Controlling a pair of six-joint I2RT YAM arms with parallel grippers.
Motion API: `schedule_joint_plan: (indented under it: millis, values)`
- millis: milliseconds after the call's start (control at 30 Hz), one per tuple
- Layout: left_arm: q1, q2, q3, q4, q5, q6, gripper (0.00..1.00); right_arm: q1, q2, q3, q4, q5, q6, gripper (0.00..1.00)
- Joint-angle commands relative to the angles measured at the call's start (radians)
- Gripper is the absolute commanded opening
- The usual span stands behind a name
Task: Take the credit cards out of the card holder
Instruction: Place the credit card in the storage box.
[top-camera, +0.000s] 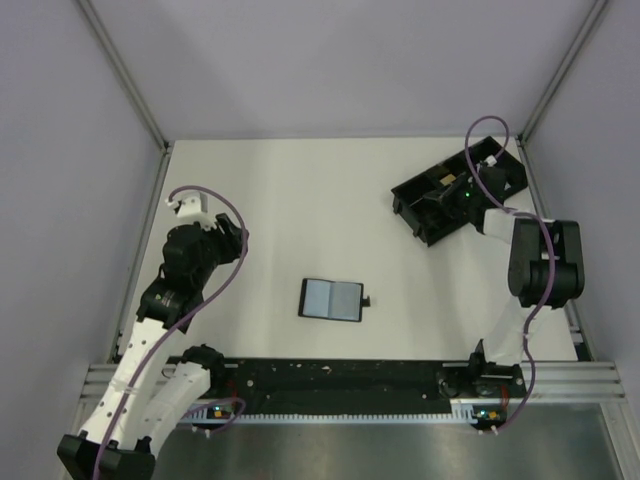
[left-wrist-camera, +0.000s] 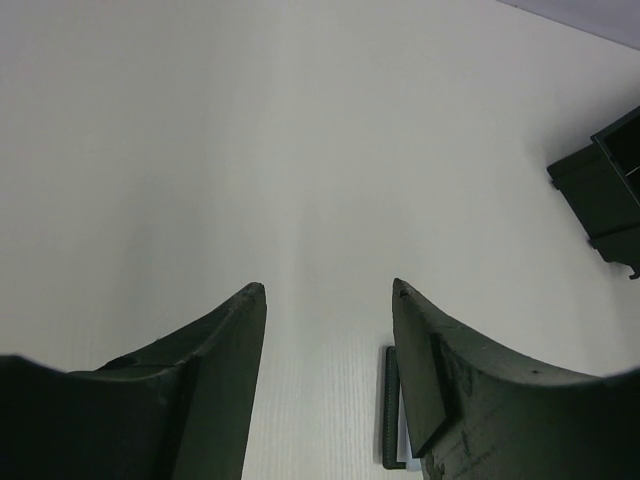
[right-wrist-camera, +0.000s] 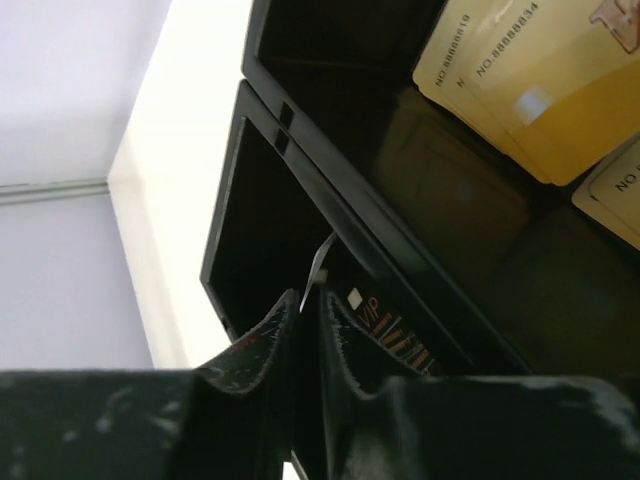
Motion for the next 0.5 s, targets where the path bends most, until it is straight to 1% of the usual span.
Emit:
schedule_joint_plan:
  millis: [0, 167, 267, 333, 433, 467]
  values:
    - [0.008, -0.01, -0.002, 0.045, 0.018, -0.002, 0.58, 0.016, -0.025, 0.015, -0.066, 0.068, -0.035, 0.19]
    - [0.008, -0.004, -0.004, 0.043, 0.038, -0.002, 0.58, 0.019, -0.11, 0.003, -0.173, 0.112, -0.116, 0.3]
    - [0.006, 0.014, -0.002, 0.046, 0.081, -0.001, 0.58, 0.024, -0.179, -0.002, -0.253, 0.143, -0.166, 0.36]
    - [0.006, 0.03, -0.008, 0.063, 0.165, 0.007, 0.58, 0.031, -0.241, -0.006, -0.316, 0.163, -0.196, 0.44]
    - [0.005, 0.062, -0.005, 0.072, 0.271, -0.031, 0.58, 0.054, -0.356, -0.013, -0.383, 0.181, -0.253, 0.56]
    - [0.003, 0.072, -0.007, 0.071, 0.305, -0.043, 0.59, 0.098, -0.387, -0.02, -0.402, 0.185, -0.262, 0.57]
